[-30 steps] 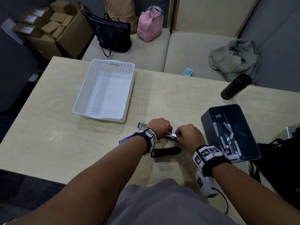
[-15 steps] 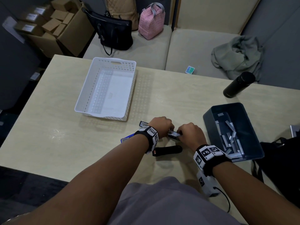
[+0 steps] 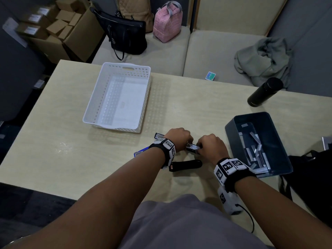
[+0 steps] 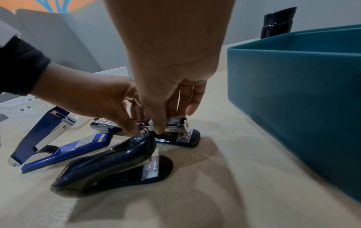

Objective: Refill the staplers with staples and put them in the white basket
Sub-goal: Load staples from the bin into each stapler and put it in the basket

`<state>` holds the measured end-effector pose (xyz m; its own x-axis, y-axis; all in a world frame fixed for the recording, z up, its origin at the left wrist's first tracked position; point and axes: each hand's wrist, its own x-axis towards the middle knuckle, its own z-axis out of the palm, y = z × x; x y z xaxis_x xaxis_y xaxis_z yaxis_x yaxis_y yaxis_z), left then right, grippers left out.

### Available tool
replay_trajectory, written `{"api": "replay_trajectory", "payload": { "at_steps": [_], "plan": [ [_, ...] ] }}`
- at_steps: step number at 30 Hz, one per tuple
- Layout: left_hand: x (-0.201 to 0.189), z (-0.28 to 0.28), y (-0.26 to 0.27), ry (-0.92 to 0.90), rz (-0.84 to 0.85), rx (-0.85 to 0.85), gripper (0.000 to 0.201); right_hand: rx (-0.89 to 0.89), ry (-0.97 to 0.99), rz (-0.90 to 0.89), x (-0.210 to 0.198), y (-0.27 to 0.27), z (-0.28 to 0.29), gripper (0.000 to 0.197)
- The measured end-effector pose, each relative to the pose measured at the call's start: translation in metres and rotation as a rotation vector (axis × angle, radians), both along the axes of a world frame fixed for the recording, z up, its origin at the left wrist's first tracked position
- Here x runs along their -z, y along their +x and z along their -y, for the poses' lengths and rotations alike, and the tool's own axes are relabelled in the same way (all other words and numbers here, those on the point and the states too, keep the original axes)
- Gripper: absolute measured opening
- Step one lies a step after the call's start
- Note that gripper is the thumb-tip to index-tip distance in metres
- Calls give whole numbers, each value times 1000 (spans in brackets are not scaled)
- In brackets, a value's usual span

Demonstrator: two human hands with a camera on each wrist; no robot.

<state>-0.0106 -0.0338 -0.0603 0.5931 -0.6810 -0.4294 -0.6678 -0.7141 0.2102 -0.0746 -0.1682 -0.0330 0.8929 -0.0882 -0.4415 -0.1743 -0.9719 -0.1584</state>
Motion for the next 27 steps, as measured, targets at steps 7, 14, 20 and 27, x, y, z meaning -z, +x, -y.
{"api": "replay_trajectory", "payload": {
  "at_steps": [7, 14, 20, 27],
  "plan": [
    [-3, 0, 0, -1, -6, 6, 25, -6, -21, 19, -2, -1, -1, 16],
    [-1, -1, -1, -7, 0, 7, 24, -2, -32, 0, -2, 3, -5, 16],
    [0, -1, 0, -10, 9, 7, 25, 3, -60, 8, 0, 3, -6, 14],
    [4, -1, 1, -3, 20, 14, 25, -30, -80, -6, 3, 4, -5, 17]
  ]
}}
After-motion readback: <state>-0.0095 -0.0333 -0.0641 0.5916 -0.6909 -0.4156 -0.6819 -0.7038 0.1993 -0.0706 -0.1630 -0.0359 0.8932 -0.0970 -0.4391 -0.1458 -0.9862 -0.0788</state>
